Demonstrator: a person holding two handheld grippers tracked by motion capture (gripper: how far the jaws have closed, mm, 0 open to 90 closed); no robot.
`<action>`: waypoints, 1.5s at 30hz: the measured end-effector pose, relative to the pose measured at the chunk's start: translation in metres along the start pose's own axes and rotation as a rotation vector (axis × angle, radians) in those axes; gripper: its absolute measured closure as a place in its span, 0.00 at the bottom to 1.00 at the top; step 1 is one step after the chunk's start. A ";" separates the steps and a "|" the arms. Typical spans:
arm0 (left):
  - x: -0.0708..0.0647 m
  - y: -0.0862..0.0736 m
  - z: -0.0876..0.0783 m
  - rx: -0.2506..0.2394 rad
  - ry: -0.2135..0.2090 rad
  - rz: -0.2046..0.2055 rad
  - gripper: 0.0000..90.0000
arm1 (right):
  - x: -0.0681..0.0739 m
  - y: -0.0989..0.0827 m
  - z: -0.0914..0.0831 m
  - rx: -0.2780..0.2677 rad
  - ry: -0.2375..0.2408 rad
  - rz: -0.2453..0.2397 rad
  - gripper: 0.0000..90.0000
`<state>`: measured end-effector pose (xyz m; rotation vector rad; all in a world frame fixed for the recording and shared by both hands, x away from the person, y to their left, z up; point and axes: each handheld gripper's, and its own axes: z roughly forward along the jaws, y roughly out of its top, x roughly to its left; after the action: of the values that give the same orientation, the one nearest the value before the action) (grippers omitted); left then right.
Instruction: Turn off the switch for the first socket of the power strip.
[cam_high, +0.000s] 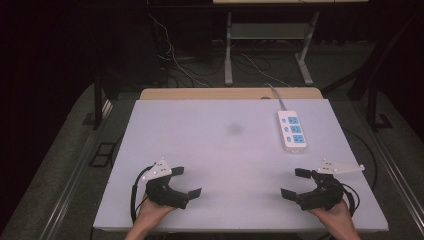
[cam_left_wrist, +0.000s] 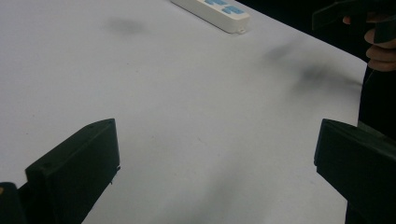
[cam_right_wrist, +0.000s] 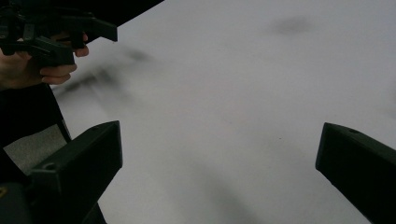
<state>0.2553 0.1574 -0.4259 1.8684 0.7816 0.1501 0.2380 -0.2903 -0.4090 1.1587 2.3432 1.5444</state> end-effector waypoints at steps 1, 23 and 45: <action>0.000 0.000 0.000 0.000 0.000 0.000 0.00 | 0.000 0.000 0.000 0.000 0.000 0.000 0.00; 0.000 -0.001 0.002 0.010 -0.033 0.004 0.00 | 0.000 -0.003 0.003 0.041 0.010 0.013 0.00; 0.002 -0.002 -0.001 0.004 -0.030 -0.009 0.00 | -0.003 0.012 0.005 0.127 0.005 -0.017 0.00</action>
<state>0.2555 0.1602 -0.4275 1.8666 0.7702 0.1140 0.2486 -0.2859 -0.4019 1.1581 2.4797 1.4128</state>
